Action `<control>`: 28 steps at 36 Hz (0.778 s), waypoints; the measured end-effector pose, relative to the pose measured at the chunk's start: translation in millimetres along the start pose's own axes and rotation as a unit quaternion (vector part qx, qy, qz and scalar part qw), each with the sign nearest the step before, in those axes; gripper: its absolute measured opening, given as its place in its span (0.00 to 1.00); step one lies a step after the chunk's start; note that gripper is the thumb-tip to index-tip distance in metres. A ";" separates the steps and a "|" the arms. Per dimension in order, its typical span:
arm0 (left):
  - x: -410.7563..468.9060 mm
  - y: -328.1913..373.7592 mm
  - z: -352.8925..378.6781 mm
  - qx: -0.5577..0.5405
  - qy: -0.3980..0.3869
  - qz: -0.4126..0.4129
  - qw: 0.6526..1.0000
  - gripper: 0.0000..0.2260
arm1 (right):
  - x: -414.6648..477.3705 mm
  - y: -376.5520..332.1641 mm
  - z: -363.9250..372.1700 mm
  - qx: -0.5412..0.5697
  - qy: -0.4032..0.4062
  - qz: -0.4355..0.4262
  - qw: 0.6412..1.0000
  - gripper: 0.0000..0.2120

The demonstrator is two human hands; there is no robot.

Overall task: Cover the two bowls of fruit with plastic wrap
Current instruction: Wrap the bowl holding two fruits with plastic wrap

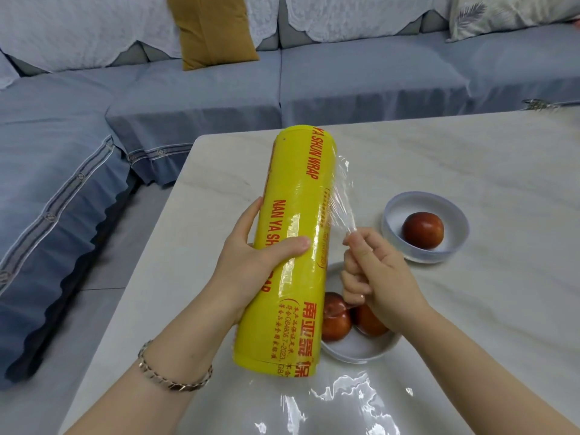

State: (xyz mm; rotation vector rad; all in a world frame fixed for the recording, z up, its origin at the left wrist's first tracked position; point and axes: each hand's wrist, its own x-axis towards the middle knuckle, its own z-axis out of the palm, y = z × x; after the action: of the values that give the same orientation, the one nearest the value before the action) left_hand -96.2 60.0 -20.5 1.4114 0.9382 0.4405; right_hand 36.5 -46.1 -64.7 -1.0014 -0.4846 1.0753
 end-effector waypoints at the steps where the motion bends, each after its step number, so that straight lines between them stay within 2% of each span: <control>1: 0.1 -0.1 -0.1 0.003 0.001 -0.002 1.000 0.44 | -0.9 -0.9 -0.6 0.007 -0.014 0.029 0.999 0.15; 4: 0.8 -0.1 -1.2 0.014 0.007 -0.003 1.000 0.44 | -4.7 -3.6 -4.3 -0.036 -0.063 0.110 0.991 0.23; 6: 1.6 0.1 -2.8 0.017 0.014 -0.005 1.000 0.44 | -6.5 -2.7 -11.2 -0.088 -0.083 0.131 0.984 0.21; 9: 3.2 -0.3 -4.9 0.016 0.019 -0.013 1.000 0.44 | -8.6 0.4 -15.3 -0.143 -0.093 0.080 0.982 0.13; 13: 4.8 -0.6 -3.1 -0.009 0.029 -0.030 0.999 0.43 | -10.8 9.3 -6.2 -0.206 -0.031 -0.028 0.978 0.11; 15: 5.0 -1.2 -1.0 -0.020 0.033 -0.039 0.999 0.42 | -11.8 11.3 1.4 -0.198 0.000 -0.055 0.979 0.07; 21: 4.3 -3.8 1.6 -0.023 0.040 -0.055 0.997 0.36 | -12.7 16.8 11.6 -0.174 0.074 -0.044 0.981 0.07; 28: 6.4 -8.3 1.0 -0.018 0.053 -0.068 0.996 0.33 | -12.0 16.9 6.8 -0.317 0.089 -0.060 0.942 0.11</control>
State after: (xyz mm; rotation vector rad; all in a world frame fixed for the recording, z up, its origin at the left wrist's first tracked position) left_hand -93.9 62.9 -30.3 1.2916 1.1007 0.4307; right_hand 17.8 -51.9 -74.3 -1.5980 -0.7571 0.7139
